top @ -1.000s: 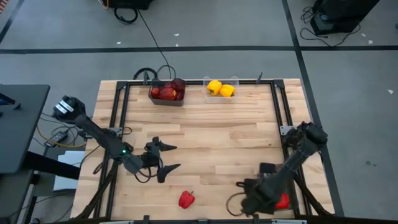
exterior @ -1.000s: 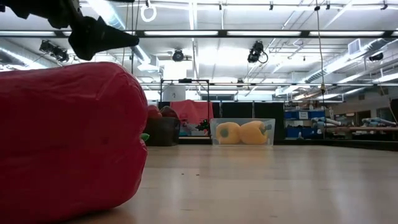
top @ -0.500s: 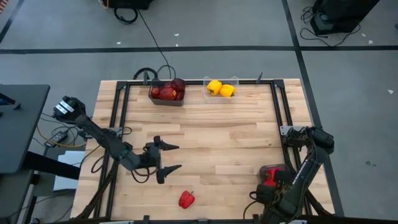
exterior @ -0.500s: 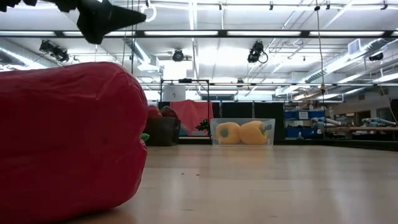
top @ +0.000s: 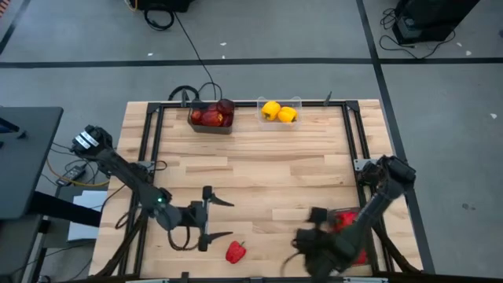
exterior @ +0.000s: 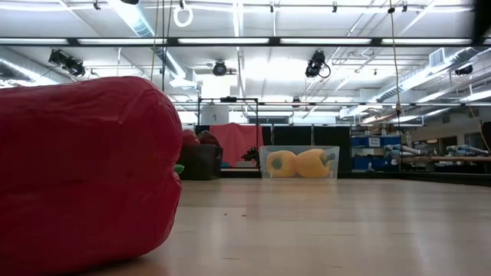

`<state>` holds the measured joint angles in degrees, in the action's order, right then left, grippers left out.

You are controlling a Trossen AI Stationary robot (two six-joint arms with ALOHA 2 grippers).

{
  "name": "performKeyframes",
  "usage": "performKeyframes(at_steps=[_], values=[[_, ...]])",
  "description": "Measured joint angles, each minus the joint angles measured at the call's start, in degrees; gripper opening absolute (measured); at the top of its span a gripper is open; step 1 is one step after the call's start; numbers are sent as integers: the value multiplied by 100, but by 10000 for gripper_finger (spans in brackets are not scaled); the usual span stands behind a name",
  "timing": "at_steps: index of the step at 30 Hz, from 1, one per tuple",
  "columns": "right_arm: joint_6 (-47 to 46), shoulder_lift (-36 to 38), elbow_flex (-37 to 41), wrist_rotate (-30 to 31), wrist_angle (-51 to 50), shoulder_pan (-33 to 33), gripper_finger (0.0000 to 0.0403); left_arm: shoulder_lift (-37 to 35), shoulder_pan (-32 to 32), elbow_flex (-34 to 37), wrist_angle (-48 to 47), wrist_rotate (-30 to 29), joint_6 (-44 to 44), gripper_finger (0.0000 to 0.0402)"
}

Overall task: Sort produce into baskets
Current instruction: Put the red bell pepper into the bottom black bin

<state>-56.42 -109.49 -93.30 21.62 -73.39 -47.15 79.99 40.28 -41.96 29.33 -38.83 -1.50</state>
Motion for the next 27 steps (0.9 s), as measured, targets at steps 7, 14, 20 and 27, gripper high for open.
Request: performKeyframes(at_steps=[7, 14, 20, 27], values=[[2485, -9, 463, 138, 3567, 936, 384, -4, 78, -689, -2378, 296, -1231, 392], [4228, -9, 1390, -307, 6552, 1524, 384, -7, 243, -1186, -4449, 523, -2609, 392], [4719, -13, 2142, -881, 7883, 1777, 384, 403, 323, -1180, -5196, 774, -3958, 392], [4487, -65, 2474, -1233, 8706, 1877, 385, 1399, 367, -1180, -4308, 1019, -3944, 392]])
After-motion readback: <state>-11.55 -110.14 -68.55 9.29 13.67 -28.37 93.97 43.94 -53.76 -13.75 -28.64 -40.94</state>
